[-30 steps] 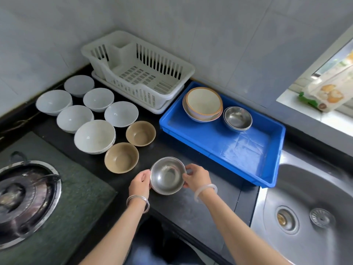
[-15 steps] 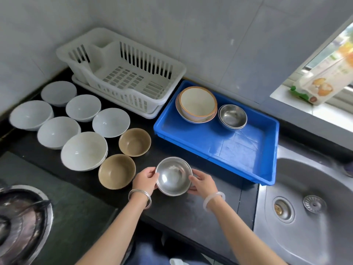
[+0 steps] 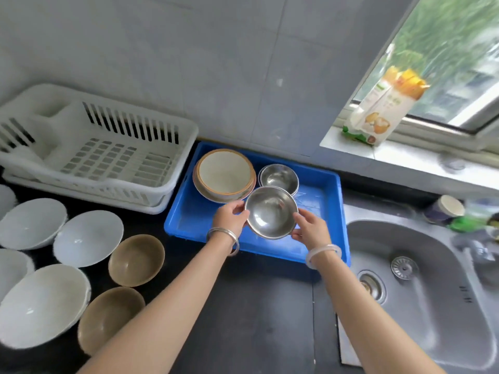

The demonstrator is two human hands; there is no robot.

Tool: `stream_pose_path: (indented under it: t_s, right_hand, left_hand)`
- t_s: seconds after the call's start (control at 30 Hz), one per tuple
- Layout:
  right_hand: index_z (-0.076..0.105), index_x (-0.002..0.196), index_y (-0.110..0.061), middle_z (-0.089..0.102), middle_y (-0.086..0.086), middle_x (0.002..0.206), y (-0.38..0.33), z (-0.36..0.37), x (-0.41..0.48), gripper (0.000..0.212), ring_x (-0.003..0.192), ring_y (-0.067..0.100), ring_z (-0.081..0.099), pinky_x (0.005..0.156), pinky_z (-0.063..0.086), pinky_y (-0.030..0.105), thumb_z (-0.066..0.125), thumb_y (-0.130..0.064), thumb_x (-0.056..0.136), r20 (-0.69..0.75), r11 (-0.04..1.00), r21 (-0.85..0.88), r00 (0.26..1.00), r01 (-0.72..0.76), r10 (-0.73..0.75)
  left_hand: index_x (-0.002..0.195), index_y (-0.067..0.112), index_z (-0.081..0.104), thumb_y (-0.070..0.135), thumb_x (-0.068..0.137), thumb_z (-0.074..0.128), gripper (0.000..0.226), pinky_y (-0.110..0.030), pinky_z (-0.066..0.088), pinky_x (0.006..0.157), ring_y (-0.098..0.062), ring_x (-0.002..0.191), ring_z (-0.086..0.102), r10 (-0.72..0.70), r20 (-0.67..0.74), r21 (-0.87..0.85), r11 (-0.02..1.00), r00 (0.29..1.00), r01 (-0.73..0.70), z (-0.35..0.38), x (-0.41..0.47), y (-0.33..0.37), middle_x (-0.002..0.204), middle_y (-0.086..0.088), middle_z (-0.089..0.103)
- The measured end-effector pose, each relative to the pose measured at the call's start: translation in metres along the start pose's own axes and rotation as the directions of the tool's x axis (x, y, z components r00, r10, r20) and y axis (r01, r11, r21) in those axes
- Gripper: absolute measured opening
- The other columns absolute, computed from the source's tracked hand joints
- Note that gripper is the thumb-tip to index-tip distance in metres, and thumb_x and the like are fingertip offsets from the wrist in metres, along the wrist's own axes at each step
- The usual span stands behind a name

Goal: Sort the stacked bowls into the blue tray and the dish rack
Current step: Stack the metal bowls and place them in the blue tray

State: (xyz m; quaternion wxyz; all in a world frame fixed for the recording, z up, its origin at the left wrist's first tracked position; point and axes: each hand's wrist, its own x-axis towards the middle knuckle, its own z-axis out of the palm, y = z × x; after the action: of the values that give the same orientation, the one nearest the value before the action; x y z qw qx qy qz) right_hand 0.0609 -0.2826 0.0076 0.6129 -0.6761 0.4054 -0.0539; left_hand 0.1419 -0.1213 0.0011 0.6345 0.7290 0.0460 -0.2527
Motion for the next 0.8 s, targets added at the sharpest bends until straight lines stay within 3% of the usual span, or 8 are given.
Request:
stream_pose_path:
  t_s: [0.1,0.2,0.27,0.37,0.53,0.67,0.73,0.8]
  right_hand:
    - [0.058,0.111,-0.02,0.063,0.004,0.081,-0.014,-0.013,0.033,0.02,0.039,0.003,0.058,0.046,0.05,0.014,0.051,-0.016,0.093,-0.037,1.0,-0.003,0.999,0.013,-0.013]
    - [0.061,0.108,-0.019,0.062,0.003,0.079,-0.026,-0.018,0.07,0.02,0.047,0.009,0.061,0.048,0.05,0.015,0.05,-0.015,0.092,-0.058,0.999,-0.033,0.998,0.024,-0.026]
    - [0.065,0.105,-0.013,0.061,0.003,0.074,-0.031,-0.019,0.093,0.021,0.053,0.015,0.06,0.057,0.054,0.023,0.049,-0.013,0.091,-0.072,0.998,-0.057,0.997,0.023,-0.027]
    - [0.067,0.107,-0.01,0.062,0.006,0.078,-0.035,-0.018,0.12,0.026,0.063,0.023,0.062,0.076,0.056,0.038,0.047,-0.014,0.09,-0.072,0.991,-0.135,0.997,0.019,-0.029]
    - [0.068,0.106,-0.009,0.068,0.015,0.088,-0.037,-0.009,0.144,0.028,0.083,0.033,0.066,0.088,0.052,0.044,0.046,-0.013,0.089,-0.053,0.959,-0.281,0.997,0.036,-0.053]
    - [0.068,0.101,-0.009,0.069,0.017,0.09,-0.031,-0.006,0.152,0.027,0.087,0.032,0.062,0.077,0.048,0.034,0.044,-0.014,0.089,-0.036,0.924,-0.378,0.996,0.064,-0.083]
    - [0.067,0.099,-0.008,0.067,0.014,0.089,-0.027,-0.007,0.154,0.026,0.083,0.03,0.058,0.069,0.041,0.03,0.044,-0.014,0.089,-0.025,0.898,-0.43,0.993,0.09,-0.111]
    - [0.066,0.101,-0.006,0.068,0.016,0.097,-0.024,-0.007,0.155,0.026,0.088,0.032,0.058,0.071,0.041,0.032,0.045,-0.013,0.089,-0.027,0.876,-0.466,0.988,0.123,-0.153]
  left_hand:
    - [0.117,0.008,0.063,0.007,0.084,0.057,0.033,-0.043,0.05,0.095,-0.029,0.106,0.062,0.046,0.011,0.098,0.994,0.999,-0.047,0.029,0.03,0.021,0.113,-0.012,0.068]
    - [0.116,0.008,0.063,0.003,0.083,0.057,0.034,-0.032,0.049,0.092,-0.026,0.105,0.062,0.094,-0.027,0.172,0.981,0.995,-0.088,0.052,0.057,0.037,0.113,-0.011,0.068]
    - [0.119,0.009,0.06,0.001,0.082,0.056,0.038,-0.027,0.044,0.087,-0.025,0.106,0.061,0.109,-0.047,0.211,0.973,0.993,-0.097,0.064,0.073,0.044,0.115,-0.01,0.068]
    - [0.124,0.009,0.056,0.001,0.083,0.055,0.042,-0.028,0.043,0.092,-0.024,0.11,0.06,0.112,-0.067,0.274,0.958,0.991,-0.09,0.077,0.094,0.047,0.12,-0.01,0.065]
    - [0.119,0.01,0.058,-0.002,0.083,0.051,0.039,-0.03,0.045,0.088,-0.028,0.107,0.06,0.139,-0.095,0.406,0.91,0.986,-0.089,0.089,0.114,0.039,0.117,-0.01,0.067]
    - [0.111,0.013,0.061,0.0,0.083,0.047,0.033,-0.034,0.047,0.078,-0.034,0.098,0.06,0.197,-0.092,0.549,0.828,0.976,-0.115,0.098,0.118,0.033,0.107,-0.013,0.068]
    - [0.112,0.012,0.059,0.004,0.085,0.046,0.03,-0.038,0.048,0.079,-0.036,0.098,0.059,0.184,-0.084,0.606,0.79,0.979,-0.096,0.103,0.119,0.031,0.107,-0.014,0.066]
    - [0.115,0.011,0.057,0.006,0.087,0.044,0.031,-0.041,0.049,0.082,-0.037,0.1,0.059,0.163,-0.076,0.656,0.751,0.984,-0.074,0.108,0.119,0.029,0.109,-0.015,0.065]
